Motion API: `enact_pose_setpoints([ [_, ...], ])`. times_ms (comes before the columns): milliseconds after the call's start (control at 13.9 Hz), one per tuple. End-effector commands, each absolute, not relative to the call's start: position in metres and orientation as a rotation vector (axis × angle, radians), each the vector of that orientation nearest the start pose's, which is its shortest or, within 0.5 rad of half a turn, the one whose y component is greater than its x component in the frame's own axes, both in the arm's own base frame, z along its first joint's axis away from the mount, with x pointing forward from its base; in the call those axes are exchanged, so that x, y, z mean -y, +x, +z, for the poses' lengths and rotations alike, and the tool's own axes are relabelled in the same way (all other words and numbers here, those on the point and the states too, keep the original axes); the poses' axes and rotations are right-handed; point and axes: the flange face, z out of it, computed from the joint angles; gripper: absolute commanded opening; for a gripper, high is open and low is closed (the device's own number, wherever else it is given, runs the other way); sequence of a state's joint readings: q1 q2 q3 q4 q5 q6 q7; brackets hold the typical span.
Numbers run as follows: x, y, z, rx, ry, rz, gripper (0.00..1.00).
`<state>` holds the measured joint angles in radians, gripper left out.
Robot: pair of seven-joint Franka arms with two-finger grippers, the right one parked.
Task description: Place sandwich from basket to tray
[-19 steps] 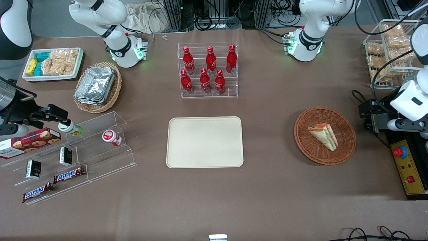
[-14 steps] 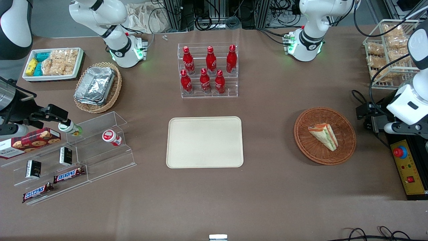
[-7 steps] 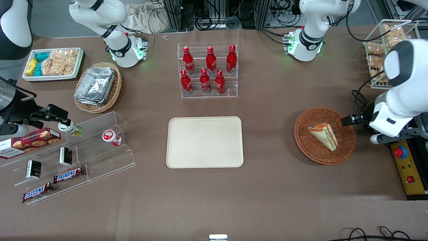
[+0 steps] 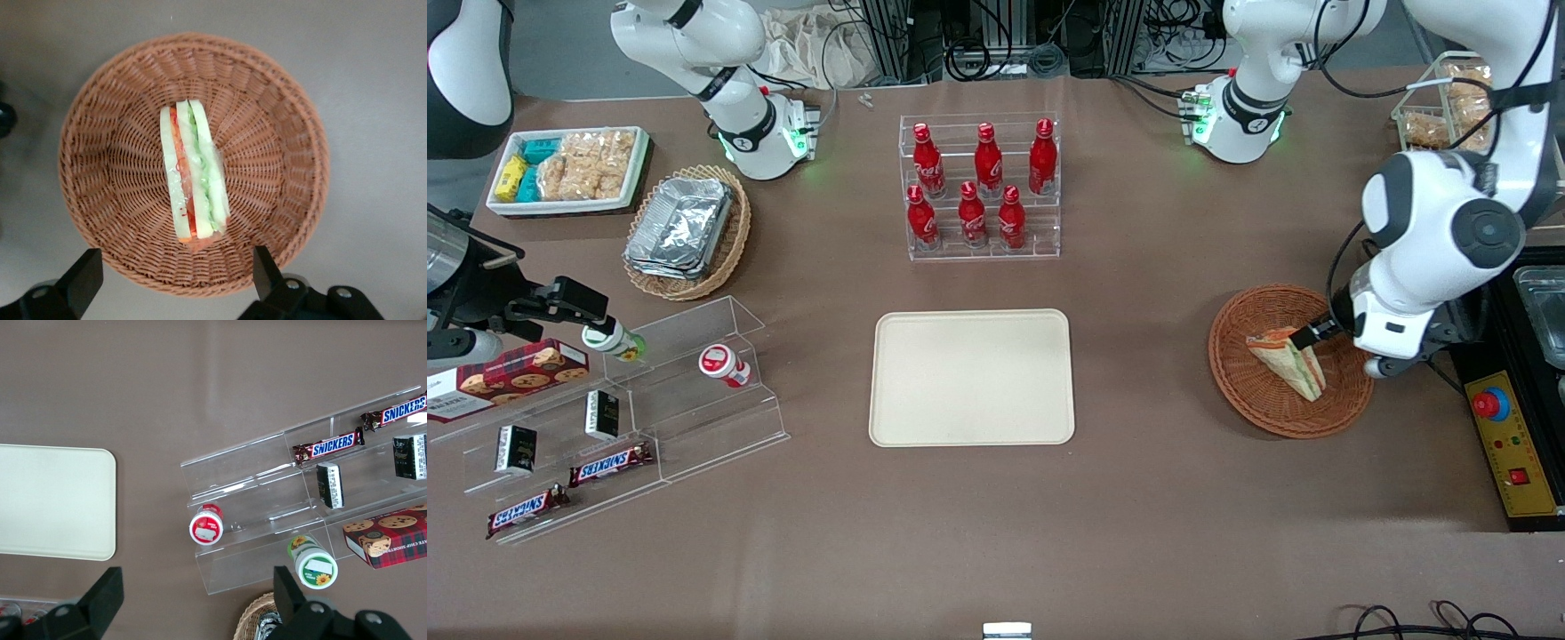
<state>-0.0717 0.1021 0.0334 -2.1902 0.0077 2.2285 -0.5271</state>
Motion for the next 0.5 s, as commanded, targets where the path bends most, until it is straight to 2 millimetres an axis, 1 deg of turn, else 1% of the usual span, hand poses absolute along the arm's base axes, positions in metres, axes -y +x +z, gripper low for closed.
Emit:
enact_pose_setpoints([
  [0, 0.021, 0.529, 0.31, 0.77, -3.002, 0.112, 1.0],
  [216, 0.017, 0.521, 0.287, 0.764, -2.994, 0.118, 1.0],
  [431, 0.016, 0.518, 0.27, 0.765, -2.99, 0.133, 1.0],
])
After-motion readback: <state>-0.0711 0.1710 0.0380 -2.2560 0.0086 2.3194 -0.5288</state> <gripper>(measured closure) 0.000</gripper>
